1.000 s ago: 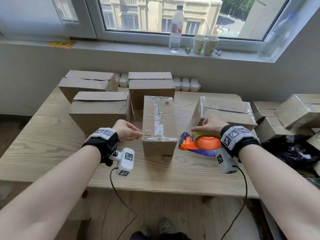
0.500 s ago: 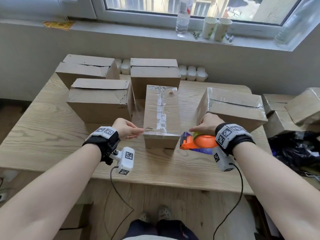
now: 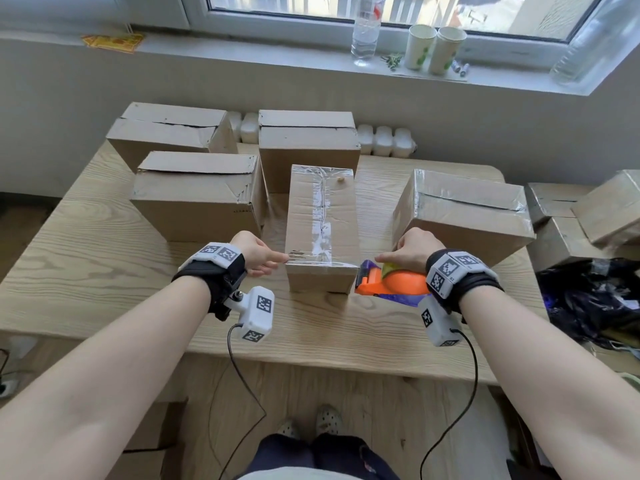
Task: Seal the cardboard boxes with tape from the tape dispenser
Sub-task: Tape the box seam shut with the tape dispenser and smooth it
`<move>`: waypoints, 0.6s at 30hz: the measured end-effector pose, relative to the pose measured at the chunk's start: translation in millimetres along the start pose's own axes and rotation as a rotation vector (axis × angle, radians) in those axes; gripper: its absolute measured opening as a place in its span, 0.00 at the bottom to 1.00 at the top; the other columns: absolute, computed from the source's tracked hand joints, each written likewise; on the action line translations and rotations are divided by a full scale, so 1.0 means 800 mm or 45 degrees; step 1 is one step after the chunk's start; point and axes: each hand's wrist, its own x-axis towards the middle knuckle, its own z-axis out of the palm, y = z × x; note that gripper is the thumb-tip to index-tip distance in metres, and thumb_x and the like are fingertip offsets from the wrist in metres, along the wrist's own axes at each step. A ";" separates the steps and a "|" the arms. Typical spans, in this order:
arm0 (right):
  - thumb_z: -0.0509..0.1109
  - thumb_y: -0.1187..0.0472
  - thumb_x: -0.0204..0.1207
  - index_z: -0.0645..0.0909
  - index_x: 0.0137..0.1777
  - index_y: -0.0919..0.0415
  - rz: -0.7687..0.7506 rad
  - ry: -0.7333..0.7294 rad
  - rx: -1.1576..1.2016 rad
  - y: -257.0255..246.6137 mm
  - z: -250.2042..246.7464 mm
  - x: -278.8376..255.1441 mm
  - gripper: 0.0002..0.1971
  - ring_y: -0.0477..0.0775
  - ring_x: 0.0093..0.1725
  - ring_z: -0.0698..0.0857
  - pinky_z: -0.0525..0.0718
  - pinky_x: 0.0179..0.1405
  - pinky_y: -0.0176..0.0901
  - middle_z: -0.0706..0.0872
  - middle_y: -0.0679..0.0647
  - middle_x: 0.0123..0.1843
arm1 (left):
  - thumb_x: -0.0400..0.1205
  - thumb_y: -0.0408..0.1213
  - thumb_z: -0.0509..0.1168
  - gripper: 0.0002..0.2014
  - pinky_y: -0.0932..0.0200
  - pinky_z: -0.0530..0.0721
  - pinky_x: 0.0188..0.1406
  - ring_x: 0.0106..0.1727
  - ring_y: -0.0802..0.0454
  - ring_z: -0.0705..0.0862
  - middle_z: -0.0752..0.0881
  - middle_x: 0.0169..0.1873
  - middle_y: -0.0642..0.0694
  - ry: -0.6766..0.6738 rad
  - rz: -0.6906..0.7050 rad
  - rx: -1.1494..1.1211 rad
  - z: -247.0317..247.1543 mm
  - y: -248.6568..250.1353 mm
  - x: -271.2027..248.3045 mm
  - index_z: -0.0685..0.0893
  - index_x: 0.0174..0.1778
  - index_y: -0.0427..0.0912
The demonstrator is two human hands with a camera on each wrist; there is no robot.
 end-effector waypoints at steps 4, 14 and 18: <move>0.74 0.35 0.66 0.85 0.37 0.62 0.003 0.018 0.036 0.002 0.001 -0.002 0.26 0.53 0.36 0.83 0.74 0.26 0.39 0.84 0.53 0.34 | 0.73 0.41 0.76 0.16 0.61 0.83 0.30 0.30 0.51 0.81 0.89 0.36 0.41 -0.004 -0.043 0.220 0.000 0.014 -0.007 0.85 0.46 0.32; 0.72 0.47 0.70 0.82 0.35 0.61 0.032 0.018 0.189 0.011 0.006 -0.006 0.16 0.55 0.35 0.81 0.70 0.26 0.40 0.80 0.53 0.31 | 0.72 0.46 0.75 0.18 0.54 0.79 0.40 0.47 0.46 0.83 0.84 0.47 0.45 0.209 0.306 1.195 0.008 0.054 -0.028 0.79 0.49 0.40; 0.73 0.48 0.70 0.86 0.42 0.64 0.017 0.038 0.215 0.017 0.008 -0.007 0.17 0.54 0.37 0.82 0.74 0.31 0.40 0.83 0.53 0.35 | 0.82 0.30 0.59 0.22 0.48 0.75 0.66 0.68 0.46 0.76 0.73 0.72 0.51 0.181 0.820 1.109 0.051 0.042 -0.045 0.72 0.71 0.51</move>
